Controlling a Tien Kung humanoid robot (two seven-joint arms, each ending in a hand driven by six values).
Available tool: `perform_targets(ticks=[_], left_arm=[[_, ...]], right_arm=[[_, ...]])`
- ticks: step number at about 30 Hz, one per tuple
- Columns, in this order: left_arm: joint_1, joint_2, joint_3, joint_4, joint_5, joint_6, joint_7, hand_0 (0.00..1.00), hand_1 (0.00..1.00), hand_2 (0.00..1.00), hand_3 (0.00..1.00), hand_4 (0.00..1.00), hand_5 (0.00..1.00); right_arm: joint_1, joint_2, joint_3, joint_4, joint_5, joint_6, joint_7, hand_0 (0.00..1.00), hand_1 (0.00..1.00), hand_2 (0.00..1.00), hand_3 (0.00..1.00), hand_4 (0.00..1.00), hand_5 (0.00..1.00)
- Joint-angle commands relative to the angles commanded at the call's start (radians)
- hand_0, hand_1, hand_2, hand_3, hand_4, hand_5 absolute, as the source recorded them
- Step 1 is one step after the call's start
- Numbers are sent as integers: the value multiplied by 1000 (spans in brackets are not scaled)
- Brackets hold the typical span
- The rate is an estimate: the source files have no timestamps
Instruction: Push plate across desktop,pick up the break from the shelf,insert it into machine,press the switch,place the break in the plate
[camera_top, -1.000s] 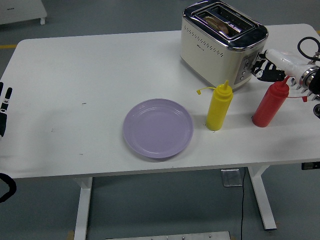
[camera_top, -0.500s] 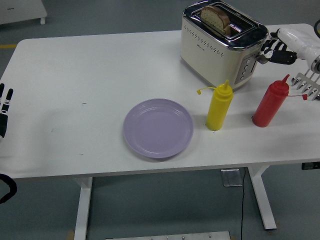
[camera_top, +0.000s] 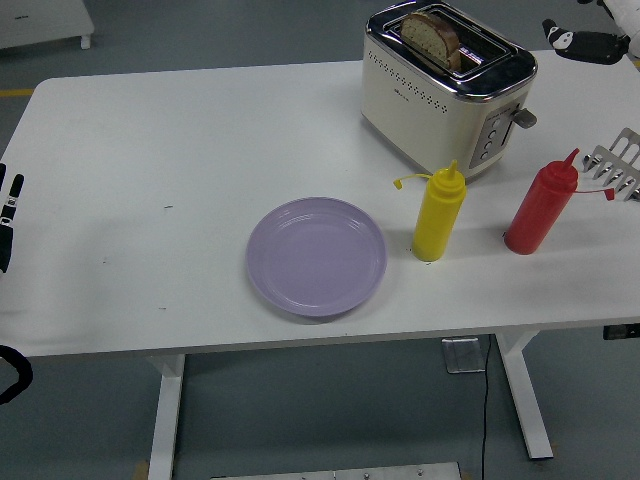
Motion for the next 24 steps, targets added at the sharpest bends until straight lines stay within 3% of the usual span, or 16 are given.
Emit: perform_targets(ticks=[2,7,8,16,24], left_arm=[[0,0,-1,0,0,1,0,826,861,925,809,634,998],[1,1,-2,0,0,1,0,826,861,925,809,634,998],[1,1,-1,0,0,2,0,825,861,925,809,632,998],[-2,2,3,0,0,3,0,825,860,925,809,633,998],[-3,4,1,0,2,3,3,825,860,925,809,632,998]], right_arm=[[16,13,-7,-4,12,-15,0,870,845,933,988,710,457],[50,43,-29,-14,17,-27,-5,870,845,933,988,710,457],[67,57,-41,-20,19,-21,-13,843,815,906,922,734,475],[160,134,-99,-66,24,18,-49,838,815,876,883,741,489],[258,228,-166,-173,4,52,-98,827,806,853,864,755,498]])
